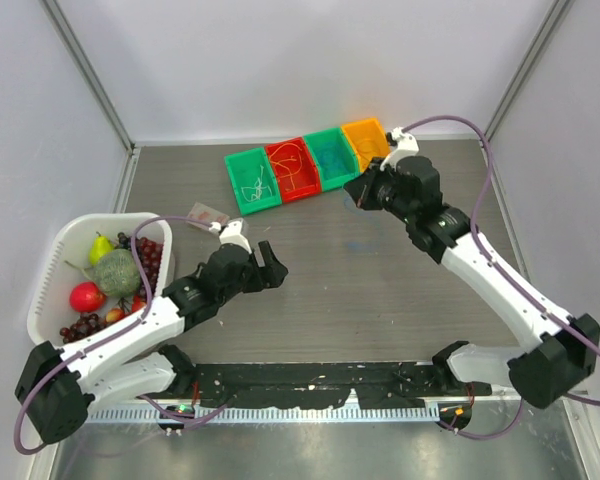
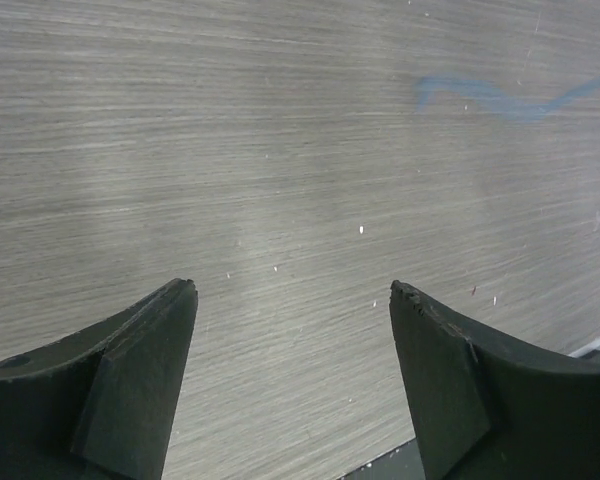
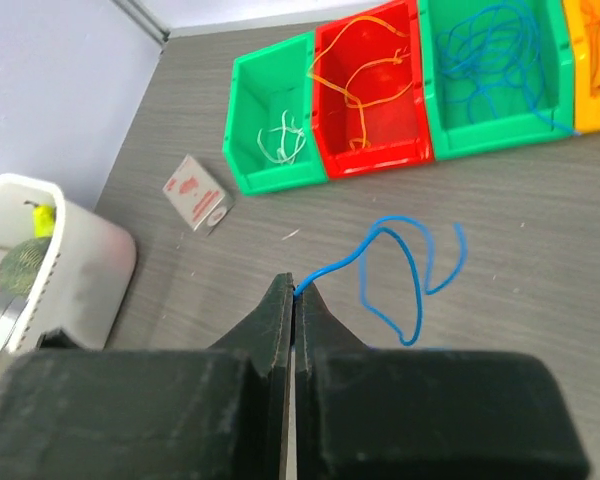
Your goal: Untangle the cables
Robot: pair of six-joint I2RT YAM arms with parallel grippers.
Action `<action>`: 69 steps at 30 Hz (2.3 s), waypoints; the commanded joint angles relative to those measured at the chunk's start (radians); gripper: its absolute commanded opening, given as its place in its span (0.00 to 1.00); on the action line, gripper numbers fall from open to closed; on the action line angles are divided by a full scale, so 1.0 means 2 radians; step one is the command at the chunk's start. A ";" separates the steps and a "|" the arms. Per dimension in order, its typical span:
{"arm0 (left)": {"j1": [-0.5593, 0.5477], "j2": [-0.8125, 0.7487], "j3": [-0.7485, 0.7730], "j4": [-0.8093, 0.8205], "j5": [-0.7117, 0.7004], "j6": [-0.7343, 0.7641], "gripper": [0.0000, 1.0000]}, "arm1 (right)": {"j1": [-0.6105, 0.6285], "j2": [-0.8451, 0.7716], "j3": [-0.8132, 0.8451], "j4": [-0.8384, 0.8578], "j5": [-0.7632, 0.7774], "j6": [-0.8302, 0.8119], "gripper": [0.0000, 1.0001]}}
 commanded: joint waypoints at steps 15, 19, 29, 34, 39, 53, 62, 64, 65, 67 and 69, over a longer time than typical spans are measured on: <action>0.007 -0.102 -0.032 -0.018 0.071 0.004 0.88 | -0.051 0.270 0.308 0.061 0.083 -0.166 0.01; 0.007 -0.118 -0.033 -0.019 0.071 0.000 0.88 | -0.051 0.322 0.381 0.058 0.078 -0.183 0.01; 0.007 -0.132 -0.032 -0.032 0.066 0.000 0.88 | -0.063 0.413 0.517 0.048 0.073 -0.210 0.01; 0.007 -0.121 -0.029 -0.027 0.069 0.001 0.88 | -0.068 0.442 0.536 0.055 0.066 -0.207 0.01; 0.007 -0.108 -0.027 -0.017 0.076 0.000 0.88 | -0.069 0.469 0.507 0.068 0.053 -0.198 0.01; 0.007 -0.116 -0.031 -0.026 0.074 0.001 0.88 | -0.077 0.551 0.438 0.134 -0.037 -0.115 0.01; 0.007 -0.115 -0.030 -0.027 0.078 0.001 0.88 | -0.082 0.639 0.512 0.126 -0.028 -0.082 0.01; 0.007 -0.118 -0.029 -0.031 0.078 0.002 0.88 | -0.082 0.665 0.540 0.111 -0.023 -0.092 0.01; 0.007 -0.120 -0.029 -0.033 0.077 0.002 0.88 | -0.082 0.678 0.558 0.105 -0.018 -0.098 0.01; 0.007 -0.123 -0.029 -0.036 0.074 0.003 0.88 | -0.082 0.692 0.576 0.073 -0.011 -0.109 0.01; 0.007 -0.125 -0.029 -0.037 0.074 0.002 0.88 | -0.082 0.693 0.576 0.066 -0.007 -0.117 0.01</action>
